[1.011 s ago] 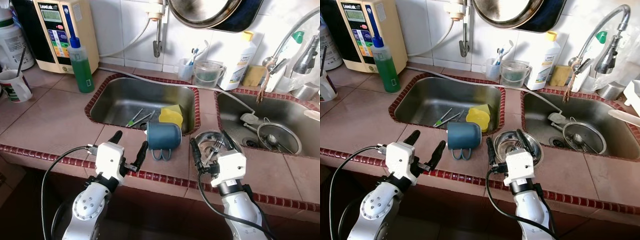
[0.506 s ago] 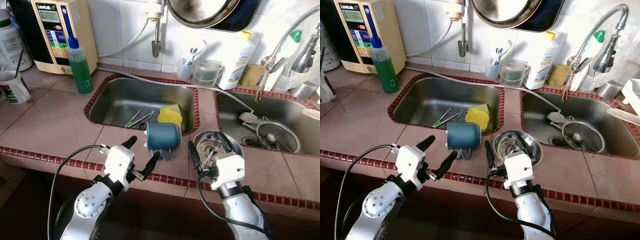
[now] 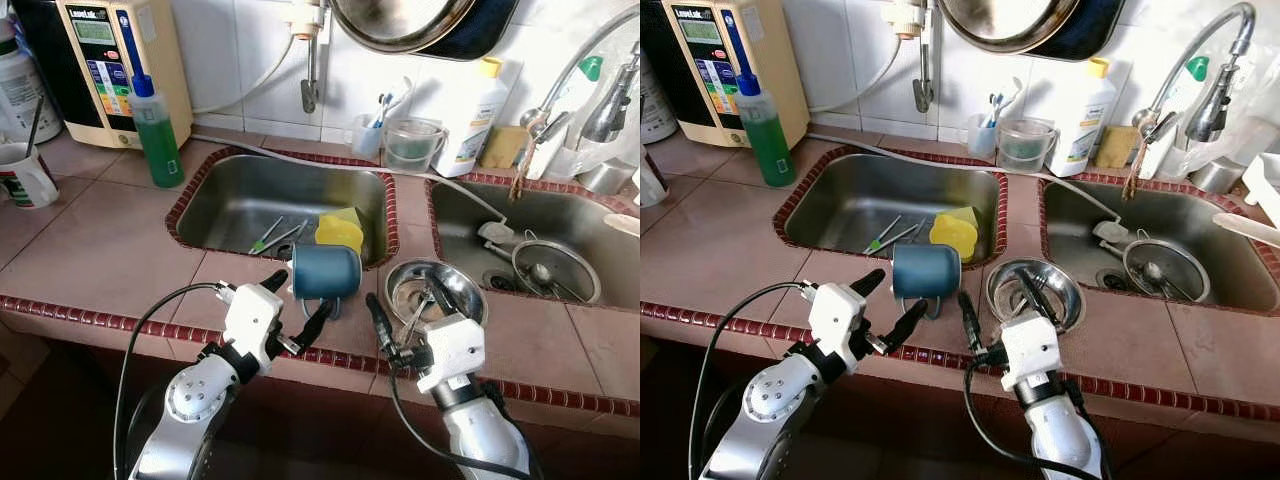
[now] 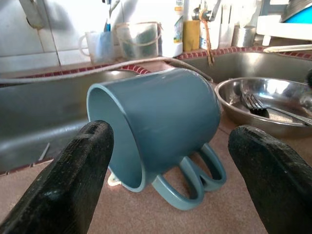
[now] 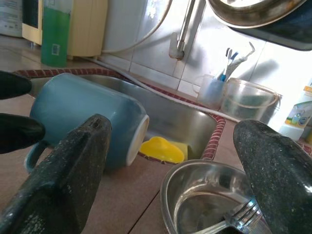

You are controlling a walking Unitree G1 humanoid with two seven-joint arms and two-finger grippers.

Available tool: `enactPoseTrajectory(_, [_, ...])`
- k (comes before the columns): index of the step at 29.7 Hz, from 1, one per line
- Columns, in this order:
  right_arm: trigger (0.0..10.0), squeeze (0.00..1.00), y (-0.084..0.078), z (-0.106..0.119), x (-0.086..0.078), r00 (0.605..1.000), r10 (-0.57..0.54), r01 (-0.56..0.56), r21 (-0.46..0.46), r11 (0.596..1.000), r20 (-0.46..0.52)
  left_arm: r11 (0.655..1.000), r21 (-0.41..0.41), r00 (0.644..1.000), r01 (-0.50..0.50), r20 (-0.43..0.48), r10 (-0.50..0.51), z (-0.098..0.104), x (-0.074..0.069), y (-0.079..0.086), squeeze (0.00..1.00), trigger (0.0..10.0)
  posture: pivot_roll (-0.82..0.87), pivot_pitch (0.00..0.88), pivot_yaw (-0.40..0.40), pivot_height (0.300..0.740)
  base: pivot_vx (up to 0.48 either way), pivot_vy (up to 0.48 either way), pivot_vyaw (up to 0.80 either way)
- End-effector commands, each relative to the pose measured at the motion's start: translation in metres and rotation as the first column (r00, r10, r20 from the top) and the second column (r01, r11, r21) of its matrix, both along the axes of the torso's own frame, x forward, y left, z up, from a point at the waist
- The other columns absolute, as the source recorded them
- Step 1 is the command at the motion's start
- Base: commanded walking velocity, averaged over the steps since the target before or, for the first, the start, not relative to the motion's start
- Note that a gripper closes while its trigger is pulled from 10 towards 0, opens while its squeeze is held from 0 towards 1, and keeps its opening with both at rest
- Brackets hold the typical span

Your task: Kitchen organization

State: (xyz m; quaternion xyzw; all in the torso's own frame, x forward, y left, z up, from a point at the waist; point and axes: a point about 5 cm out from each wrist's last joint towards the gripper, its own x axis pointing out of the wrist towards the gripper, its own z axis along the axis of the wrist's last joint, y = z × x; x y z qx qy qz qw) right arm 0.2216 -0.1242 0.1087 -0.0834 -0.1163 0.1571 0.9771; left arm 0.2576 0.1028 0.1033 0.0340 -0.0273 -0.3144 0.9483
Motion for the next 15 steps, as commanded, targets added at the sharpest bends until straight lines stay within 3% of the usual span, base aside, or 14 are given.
enactPoseTrajectory(1, [10.0,0.0,0.001,0.004,-0.004,1.0,0.028,-0.028,-0.003,1.0,-0.001,1.0,-0.004,1.0,-0.002,-0.001,0.002,0.002,0.002,0.0,0.0,10.0,-0.18,0.056,-0.049,0.74,0.0,0.0,0.0])
enactPoseTrajectory(15, [10.0,0.0,-0.002,0.005,-0.025,0.995,0.093,-0.094,-0.03,0.995,-0.04,1.0,-0.012,1.0,-0.019,-0.004,0.019,0.007,0.011,0.008,0.0,10.0,-0.19,0.066,-0.048,0.74,0.0,0.0,0.0])
